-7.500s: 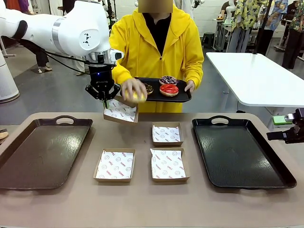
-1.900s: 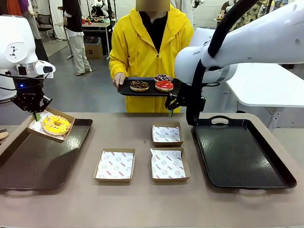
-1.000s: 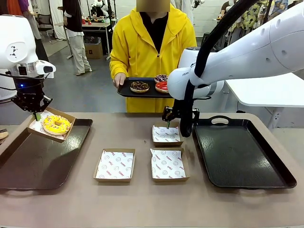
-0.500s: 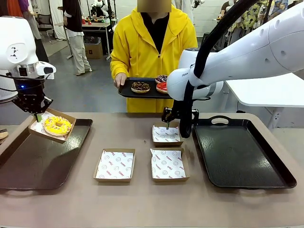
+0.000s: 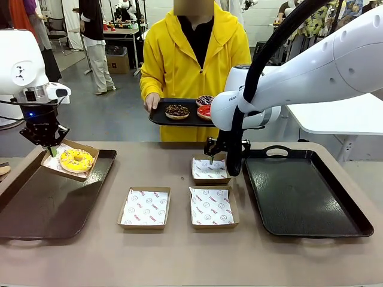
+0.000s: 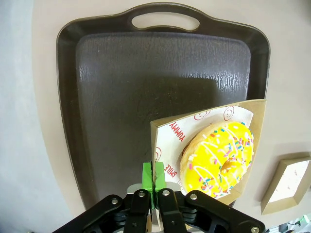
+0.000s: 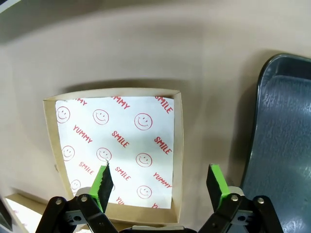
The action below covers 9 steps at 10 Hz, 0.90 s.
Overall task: Individually package the donuts and arrange them on the tray.
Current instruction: Place the picked Paper togo box on the Handle tray while simultaneously picking up another Paper togo box from the table with the other hand.
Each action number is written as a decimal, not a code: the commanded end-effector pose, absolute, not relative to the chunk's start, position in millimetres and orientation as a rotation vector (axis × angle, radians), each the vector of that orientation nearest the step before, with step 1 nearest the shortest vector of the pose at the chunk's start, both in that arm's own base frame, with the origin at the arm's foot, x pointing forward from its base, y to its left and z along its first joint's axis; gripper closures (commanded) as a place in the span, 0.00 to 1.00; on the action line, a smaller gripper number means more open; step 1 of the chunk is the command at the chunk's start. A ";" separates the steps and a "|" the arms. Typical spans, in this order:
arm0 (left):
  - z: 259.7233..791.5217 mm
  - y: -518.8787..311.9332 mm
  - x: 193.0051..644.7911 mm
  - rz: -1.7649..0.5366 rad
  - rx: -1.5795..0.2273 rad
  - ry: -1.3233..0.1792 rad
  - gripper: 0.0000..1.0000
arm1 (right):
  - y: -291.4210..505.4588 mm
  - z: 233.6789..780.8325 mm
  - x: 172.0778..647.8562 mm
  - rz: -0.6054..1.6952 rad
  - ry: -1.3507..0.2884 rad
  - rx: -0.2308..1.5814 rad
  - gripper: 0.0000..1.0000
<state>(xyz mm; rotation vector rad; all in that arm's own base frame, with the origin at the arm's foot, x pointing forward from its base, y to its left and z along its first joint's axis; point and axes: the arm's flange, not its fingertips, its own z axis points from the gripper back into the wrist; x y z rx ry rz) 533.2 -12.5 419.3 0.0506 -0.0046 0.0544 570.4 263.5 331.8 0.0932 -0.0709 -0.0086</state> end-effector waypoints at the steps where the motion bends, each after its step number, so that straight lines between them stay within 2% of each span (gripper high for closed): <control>1: 412.2 -5.1 534.9 0.036 0.029 -0.011 0.99 | 261.5 321.3 572.5 0.017 -0.091 0.107 0.00; 8: 385.9 8.0 554.1 0.071 0.014 0.007 0.99 | 257.1 308.6 577.4 0.032 -0.076 0.109 0.00; 9: 384.7 8.3 555.6 0.067 0.010 0.002 0.99 | 255.8 308.2 577.4 0.048 -0.084 0.112 0.07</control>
